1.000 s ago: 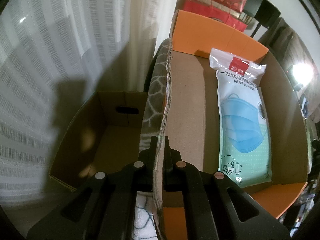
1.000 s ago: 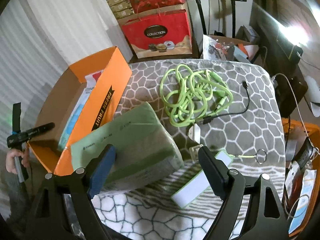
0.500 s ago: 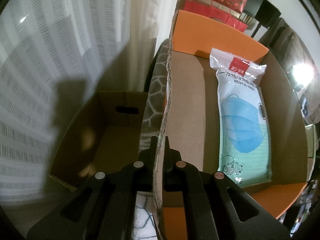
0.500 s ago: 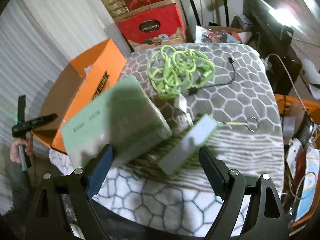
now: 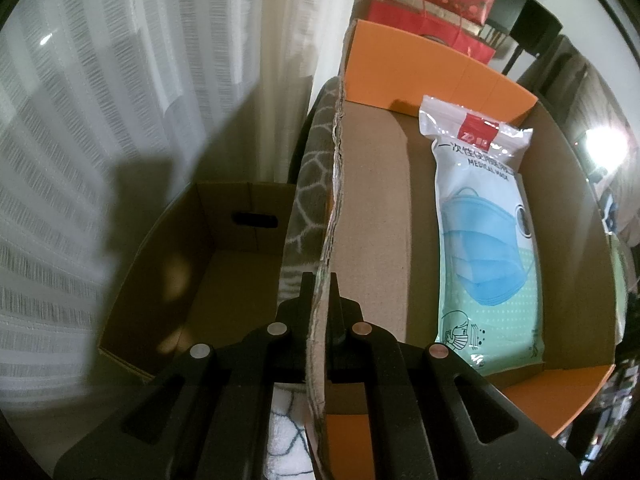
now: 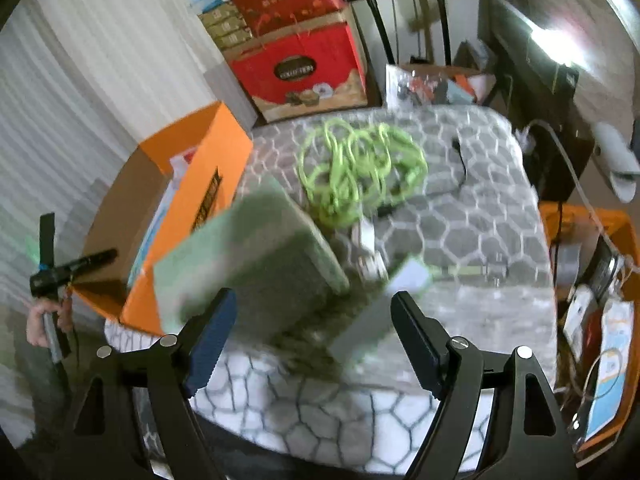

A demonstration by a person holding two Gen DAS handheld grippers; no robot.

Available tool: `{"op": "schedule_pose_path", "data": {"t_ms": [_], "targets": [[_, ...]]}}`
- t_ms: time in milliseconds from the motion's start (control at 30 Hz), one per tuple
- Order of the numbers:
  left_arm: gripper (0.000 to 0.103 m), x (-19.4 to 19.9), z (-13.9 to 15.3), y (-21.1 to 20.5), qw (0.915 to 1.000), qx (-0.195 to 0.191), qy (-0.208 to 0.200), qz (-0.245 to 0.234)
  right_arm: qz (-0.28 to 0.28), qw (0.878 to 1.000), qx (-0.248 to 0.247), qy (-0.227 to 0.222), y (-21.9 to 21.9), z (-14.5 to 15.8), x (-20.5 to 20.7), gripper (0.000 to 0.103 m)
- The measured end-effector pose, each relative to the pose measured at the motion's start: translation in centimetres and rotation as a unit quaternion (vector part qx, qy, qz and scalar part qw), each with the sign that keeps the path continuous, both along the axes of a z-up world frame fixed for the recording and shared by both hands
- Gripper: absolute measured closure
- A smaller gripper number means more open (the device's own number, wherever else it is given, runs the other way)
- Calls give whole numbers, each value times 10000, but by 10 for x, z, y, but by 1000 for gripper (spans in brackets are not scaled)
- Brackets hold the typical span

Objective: Organize objects
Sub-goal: 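Move the right tool back over the table toward the green tissue pack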

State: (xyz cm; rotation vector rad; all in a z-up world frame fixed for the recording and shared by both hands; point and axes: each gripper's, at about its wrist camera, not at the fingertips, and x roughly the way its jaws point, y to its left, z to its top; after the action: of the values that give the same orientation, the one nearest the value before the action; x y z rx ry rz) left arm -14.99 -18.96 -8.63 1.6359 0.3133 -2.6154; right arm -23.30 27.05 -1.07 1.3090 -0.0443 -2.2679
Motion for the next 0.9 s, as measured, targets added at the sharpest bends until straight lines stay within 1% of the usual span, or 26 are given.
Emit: {"op": "schedule_pose_path", "data": {"t_ms": [100, 167, 333, 467, 567, 700, 767, 900], "targets": [[100, 0, 0, 0, 10000, 4, -1, 1, 199, 9997, 70, 110, -27, 8, -12, 22], [100, 0, 0, 0, 10000, 0, -3, 0, 264, 9994, 172, 110, -44, 8, -21, 22], [100, 0, 0, 0, 10000, 1, -2, -6, 265, 9979, 582, 103, -81, -2, -41, 22], [100, 0, 0, 0, 10000, 4, -3, -5, 321, 9950, 941, 108, -97, -13, -48, 22], [100, 1, 0, 1, 10000, 15, 2, 5, 353, 9922, 1184, 169, -99, -18, -46, 22], [100, 1, 0, 3, 10000, -9, 5, 5, 440, 9903, 1283, 294, -92, -18, -35, 22], [100, 2, 1, 4, 10000, -12, 4, 5, 442, 9912, 1202, 325, -84, -16, -30, 22], [100, 2, 1, 6, 10000, 7, 8, 11, 333, 9956, 821, 321, -56, -12, -16, 20]]}}
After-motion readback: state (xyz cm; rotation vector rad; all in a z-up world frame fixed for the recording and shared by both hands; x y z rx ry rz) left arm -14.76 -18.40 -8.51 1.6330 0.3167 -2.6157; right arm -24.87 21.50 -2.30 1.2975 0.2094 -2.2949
